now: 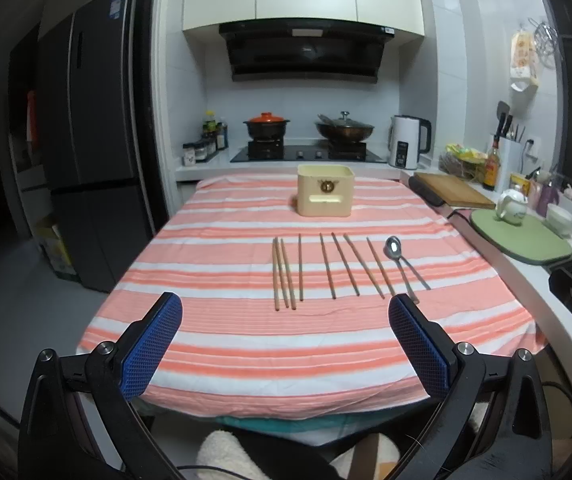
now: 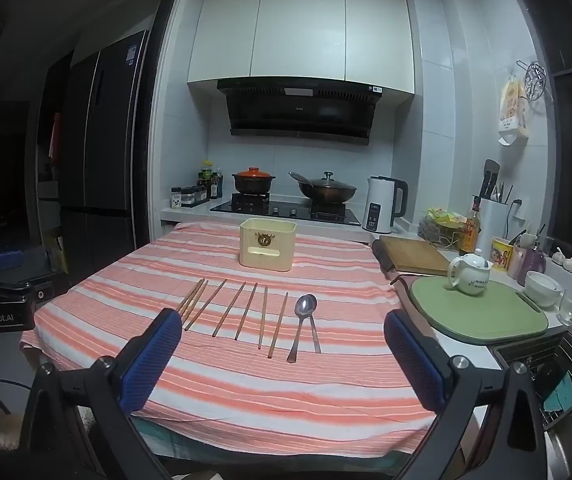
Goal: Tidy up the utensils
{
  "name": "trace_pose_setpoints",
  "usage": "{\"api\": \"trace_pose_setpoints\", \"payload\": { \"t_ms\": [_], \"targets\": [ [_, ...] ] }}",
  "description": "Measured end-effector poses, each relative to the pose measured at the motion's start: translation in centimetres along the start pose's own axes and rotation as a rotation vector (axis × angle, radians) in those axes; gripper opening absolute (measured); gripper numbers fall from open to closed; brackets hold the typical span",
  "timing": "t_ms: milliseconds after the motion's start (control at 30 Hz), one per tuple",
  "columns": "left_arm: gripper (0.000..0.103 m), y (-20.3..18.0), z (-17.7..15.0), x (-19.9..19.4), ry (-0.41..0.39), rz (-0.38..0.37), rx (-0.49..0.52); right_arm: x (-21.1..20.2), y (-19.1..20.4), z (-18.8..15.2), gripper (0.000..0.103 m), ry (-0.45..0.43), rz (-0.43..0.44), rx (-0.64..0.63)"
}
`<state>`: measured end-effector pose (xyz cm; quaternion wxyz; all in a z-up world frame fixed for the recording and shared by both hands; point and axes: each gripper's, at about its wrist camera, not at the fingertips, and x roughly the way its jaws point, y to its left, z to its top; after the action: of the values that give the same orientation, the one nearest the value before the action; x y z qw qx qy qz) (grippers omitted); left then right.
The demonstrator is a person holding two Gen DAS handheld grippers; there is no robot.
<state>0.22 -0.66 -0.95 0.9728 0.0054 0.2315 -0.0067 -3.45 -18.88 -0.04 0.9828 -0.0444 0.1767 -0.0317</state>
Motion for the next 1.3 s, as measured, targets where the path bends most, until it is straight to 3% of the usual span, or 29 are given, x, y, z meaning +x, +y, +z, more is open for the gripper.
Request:
{"api": "trace_pose_setpoints", "payload": {
  "t_ms": [1300],
  "targets": [
    [0.103,0.19,-0.18,0.17,0.009,-0.003,0.007,0.51,0.28,-0.48,0.103,0.006,0.003,0.000]
  ]
}}
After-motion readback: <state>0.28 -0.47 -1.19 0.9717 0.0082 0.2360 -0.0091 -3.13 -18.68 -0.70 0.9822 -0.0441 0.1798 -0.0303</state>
